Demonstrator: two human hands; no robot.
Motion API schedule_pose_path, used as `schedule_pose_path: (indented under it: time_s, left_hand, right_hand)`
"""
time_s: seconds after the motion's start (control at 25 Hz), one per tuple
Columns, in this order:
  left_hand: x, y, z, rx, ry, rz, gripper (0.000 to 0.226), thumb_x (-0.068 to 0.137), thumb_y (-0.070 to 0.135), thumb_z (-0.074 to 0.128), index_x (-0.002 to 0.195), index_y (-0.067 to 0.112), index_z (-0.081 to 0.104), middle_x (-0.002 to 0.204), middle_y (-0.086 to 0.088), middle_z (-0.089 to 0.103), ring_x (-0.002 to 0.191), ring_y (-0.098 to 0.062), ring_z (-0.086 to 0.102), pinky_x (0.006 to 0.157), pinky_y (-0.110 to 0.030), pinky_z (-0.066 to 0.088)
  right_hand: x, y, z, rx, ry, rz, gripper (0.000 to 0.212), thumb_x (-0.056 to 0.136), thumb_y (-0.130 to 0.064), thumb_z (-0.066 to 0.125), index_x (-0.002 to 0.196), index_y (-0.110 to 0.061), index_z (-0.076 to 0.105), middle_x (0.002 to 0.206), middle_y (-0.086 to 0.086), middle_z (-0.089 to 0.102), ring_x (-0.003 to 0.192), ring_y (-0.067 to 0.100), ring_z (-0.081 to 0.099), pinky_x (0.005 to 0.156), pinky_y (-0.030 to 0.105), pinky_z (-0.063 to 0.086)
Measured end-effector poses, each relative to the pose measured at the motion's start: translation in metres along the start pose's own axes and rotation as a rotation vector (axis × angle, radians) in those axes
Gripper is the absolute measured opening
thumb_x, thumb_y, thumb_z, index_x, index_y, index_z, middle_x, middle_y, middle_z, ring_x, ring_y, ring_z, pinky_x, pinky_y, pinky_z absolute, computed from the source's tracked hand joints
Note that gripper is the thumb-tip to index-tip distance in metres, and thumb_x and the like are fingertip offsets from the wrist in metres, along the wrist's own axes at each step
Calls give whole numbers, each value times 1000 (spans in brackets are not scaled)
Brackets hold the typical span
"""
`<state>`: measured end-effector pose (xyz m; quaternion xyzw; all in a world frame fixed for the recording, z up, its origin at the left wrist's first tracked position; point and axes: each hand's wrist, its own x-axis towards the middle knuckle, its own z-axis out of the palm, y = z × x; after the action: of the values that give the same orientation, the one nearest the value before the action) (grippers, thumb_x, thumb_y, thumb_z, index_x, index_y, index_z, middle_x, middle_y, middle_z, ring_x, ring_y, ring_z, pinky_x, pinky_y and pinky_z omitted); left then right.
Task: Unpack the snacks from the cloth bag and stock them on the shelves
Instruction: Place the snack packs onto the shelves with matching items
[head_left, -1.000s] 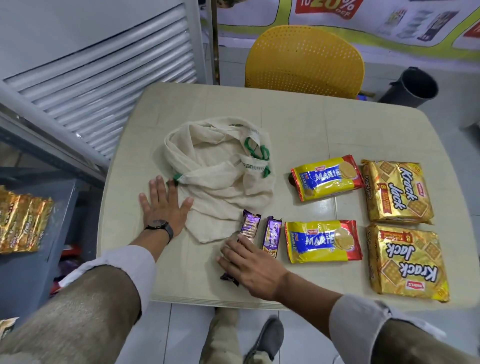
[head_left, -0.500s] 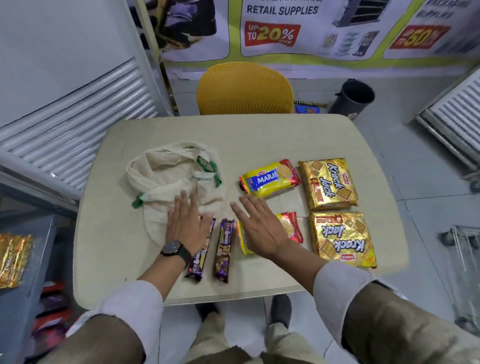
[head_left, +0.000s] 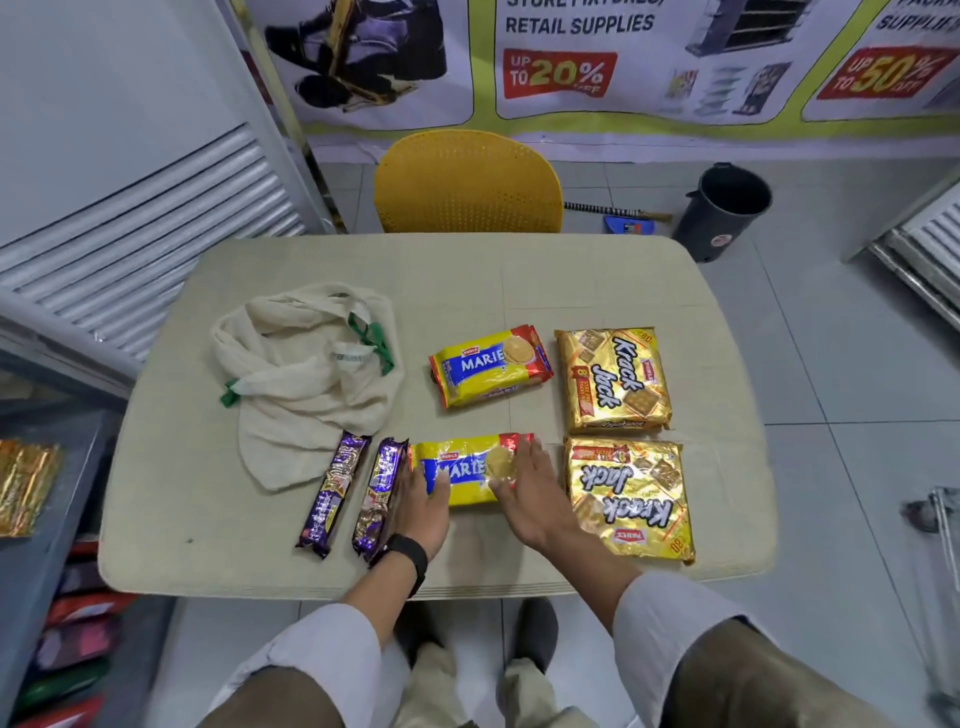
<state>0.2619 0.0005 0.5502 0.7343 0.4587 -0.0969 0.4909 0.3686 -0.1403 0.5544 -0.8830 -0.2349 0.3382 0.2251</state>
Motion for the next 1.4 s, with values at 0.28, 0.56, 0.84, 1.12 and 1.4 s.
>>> schedule_pose_path:
  time_s: [0.28, 0.56, 0.84, 1.12, 1.4]
  left_hand:
    - [18, -8, 8, -119, -3, -94, 57, 108, 41, 34, 159, 16, 29, 166, -5, 30, 151, -24, 30, 117, -32, 24]
    - [19, -8, -10, -241, -93, -71, 59, 107, 43, 37, 160, 19, 27, 166, -4, 28, 152, -23, 28, 121, -37, 22]
    - [23, 36, -41, -351, -114, 37, 55, 108, 35, 39, 160, 17, 29, 163, 0, 34, 150, -20, 33, 120, -31, 25]
    - [72, 114, -35, -595, -99, -14, 48, 108, 38, 39, 148, 15, 50, 147, -4, 57, 137, -23, 50, 122, -42, 32]
    - [96, 129, -14, -602, -75, -80, 52, 108, 36, 40, 155, 15, 40, 155, -4, 47, 143, -22, 43, 123, -39, 28]
  right_hand:
    - [13, -2, 7, 299, 28, 134, 67, 104, -30, 55, 160, -6, 26, 169, 13, 26, 154, 31, 28, 124, 46, 29]
    - [8, -15, 17, 537, 121, 288, 38, 91, -3, 55, 129, -8, 57, 138, 14, 57, 127, 35, 55, 107, 50, 46]
    - [2, -46, -14, 512, 319, 150, 40, 89, 2, 51, 125, -10, 61, 124, 9, 61, 112, 27, 60, 95, 46, 52]
    - [85, -63, -120, 307, 264, 12, 49, 86, -14, 42, 128, -6, 65, 138, 17, 59, 129, 35, 52, 110, 42, 41]
    - [133, -38, -125, 166, 181, -45, 51, 92, 3, 49, 141, -2, 57, 144, 20, 56, 135, 38, 47, 121, 41, 28]
